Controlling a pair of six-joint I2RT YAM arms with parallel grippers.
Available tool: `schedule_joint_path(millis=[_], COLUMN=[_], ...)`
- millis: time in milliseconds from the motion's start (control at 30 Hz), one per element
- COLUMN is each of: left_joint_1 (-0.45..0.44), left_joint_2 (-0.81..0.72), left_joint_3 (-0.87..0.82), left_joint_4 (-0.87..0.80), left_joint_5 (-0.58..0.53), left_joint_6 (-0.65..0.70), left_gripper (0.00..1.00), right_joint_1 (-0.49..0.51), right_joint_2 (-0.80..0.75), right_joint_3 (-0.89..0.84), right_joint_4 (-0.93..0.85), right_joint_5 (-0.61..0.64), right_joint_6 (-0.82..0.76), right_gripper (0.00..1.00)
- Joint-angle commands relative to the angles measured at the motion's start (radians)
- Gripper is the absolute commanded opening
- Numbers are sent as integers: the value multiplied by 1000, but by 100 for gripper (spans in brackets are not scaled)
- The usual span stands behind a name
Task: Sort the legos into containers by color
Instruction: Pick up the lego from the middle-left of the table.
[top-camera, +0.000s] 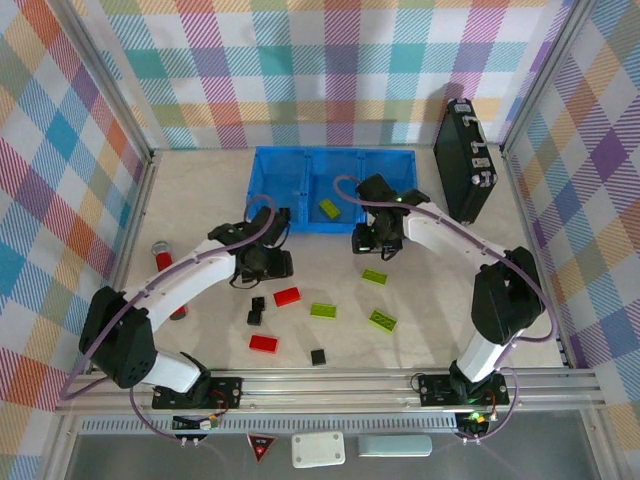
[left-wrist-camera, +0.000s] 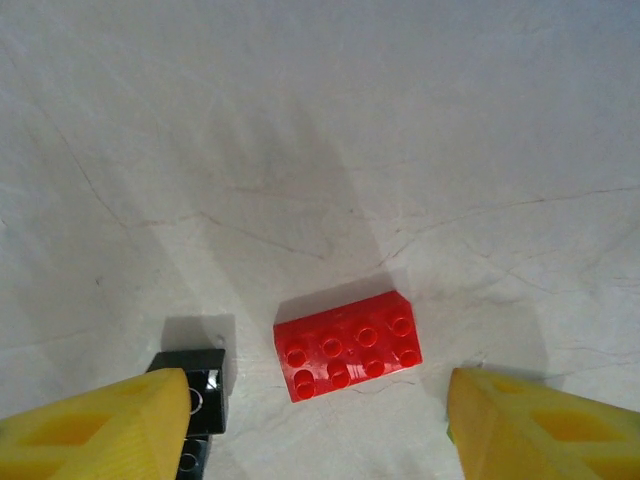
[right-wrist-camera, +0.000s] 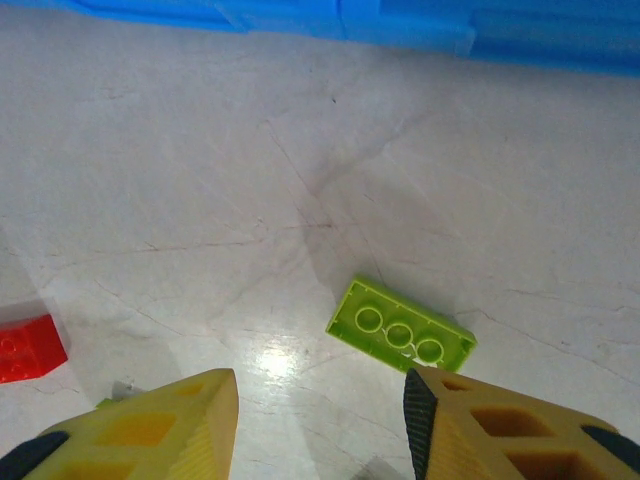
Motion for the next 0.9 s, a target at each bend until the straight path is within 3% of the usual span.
schedule_joint_path(millis=[0, 233, 867], left_joint_1=[-30, -49, -94], left_joint_2=[43, 97, 240], left_joint_3=[-21, -60, -79], left_joint_4=[17, 84, 161], left_joint_5=[-29, 10, 48], left_joint_6=[-92, -138, -179], left_gripper=[71, 76, 78], right_joint_1=[5, 4, 4], right_joint_2=[-53, -107, -128], right_joint_3=[-45, -120, -164], right_joint_4=[17, 22, 28], right_joint_5=[-9, 1, 10], right_joint_6=[31, 51, 60], right_gripper=[49, 49, 49])
